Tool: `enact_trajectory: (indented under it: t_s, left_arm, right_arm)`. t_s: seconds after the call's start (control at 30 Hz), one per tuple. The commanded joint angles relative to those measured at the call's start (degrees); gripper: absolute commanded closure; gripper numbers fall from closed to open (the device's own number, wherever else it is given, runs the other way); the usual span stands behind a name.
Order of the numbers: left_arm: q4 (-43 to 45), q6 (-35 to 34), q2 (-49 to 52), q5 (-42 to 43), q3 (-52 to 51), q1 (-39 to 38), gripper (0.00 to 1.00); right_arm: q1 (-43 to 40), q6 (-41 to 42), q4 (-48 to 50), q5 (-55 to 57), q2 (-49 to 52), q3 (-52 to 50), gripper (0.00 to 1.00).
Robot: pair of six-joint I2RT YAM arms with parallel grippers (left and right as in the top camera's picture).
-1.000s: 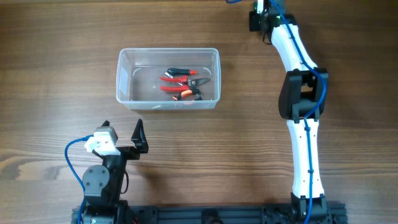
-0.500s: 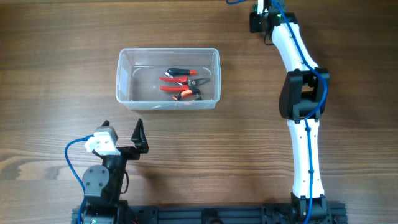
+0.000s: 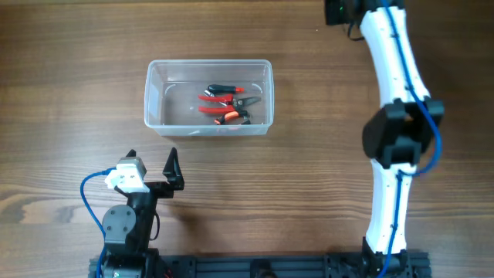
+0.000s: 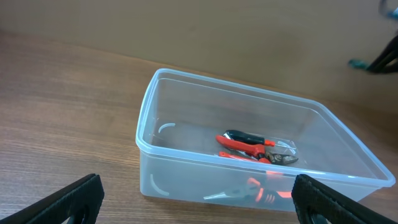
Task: Pack container
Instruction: 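Carry the green screwdriver over the container with the right gripper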
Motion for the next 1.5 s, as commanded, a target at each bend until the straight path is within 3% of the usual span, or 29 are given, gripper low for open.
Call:
enact_trajectory:
  t_s: [0.0,0.33,0.5,0.73,0.9,1.07,1.17,1.27,1.47]
  left_arm:
    - [-0.04,-0.5,-0.09,-0.15,-0.24,0.33,0.0]
    - [-0.04,-0.5,-0.09,-0.15,-0.24,0.33,0.0]
    - [-0.04,-0.5,-0.09,-0.15,-0.26,0.33,0.0]
    - [-0.04,-0.5,-0.09,-0.15,-0.24,0.33,0.0]
    - [-0.04,-0.5,-0.09,-0.15,-0.24,0.33,0.0]
    - [-0.04,-0.5,-0.09,-0.15,-0.24,0.33,0.0]
    - [-0.04,-0.5,-0.09,-0.15,-0.26,0.33,0.0]
    - [-0.04,-0.5,-0.09,-0.15,-0.24,0.33,0.0]
    - [-0.04,-0.5,-0.09,-0.15,-0.24,0.33,0.0]
  right_arm:
    - [3.06,-4.48,-5.18,-1.75,-7.54,0.28,0.96]
    - [17.94,-20.48,-22.36,-5.68,-14.36,0.26,0.96]
    - [25.05,-25.81,-22.8,-12.7,-13.92,-1.68,0.96]
    - [32.76,-28.7,-11.72,-12.61,-13.77,-15.91,0.95]
    - [34.75,-28.7,3.37,-11.23,-13.77,-29.31,0.96]
    - [34.69,-27.12,15.13,-11.13,-13.77,-33.62,0.96]
    - [34.73,-27.12,17.0,-13.09,-13.77,-33.59,0.94]
    - [34.75,-26.95,16.68,-13.51,-13.81,-33.44,0.0]
    - [34.73,-23.21,14.88,-10.29,-15.76,-29.38,0.01]
